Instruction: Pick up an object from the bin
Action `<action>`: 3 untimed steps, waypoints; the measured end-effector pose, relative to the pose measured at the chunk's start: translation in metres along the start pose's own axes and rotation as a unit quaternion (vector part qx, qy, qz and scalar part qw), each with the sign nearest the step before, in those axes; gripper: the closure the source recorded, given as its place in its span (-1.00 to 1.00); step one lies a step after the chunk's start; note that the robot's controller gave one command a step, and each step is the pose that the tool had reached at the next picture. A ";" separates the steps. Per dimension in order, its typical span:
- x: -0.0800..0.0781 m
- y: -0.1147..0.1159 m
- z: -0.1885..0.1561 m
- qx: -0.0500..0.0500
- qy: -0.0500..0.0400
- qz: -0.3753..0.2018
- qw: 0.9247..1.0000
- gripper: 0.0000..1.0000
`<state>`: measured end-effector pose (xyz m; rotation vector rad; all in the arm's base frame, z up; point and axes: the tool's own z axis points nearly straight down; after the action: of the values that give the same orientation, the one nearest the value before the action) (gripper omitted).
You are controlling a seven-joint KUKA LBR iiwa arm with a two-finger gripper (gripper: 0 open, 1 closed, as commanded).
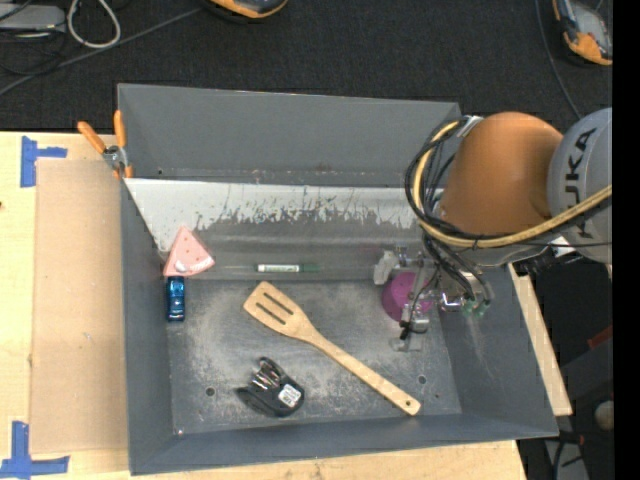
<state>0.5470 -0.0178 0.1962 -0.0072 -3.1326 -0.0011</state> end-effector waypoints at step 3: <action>0.073 0.022 0.074 0.000 -0.006 0.052 0.999 -1.00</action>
Offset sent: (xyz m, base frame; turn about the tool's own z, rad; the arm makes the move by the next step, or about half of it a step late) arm -0.0464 0.0080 -0.1262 0.1454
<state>0.4735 0.0050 0.1226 -0.1709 -3.1391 -0.0015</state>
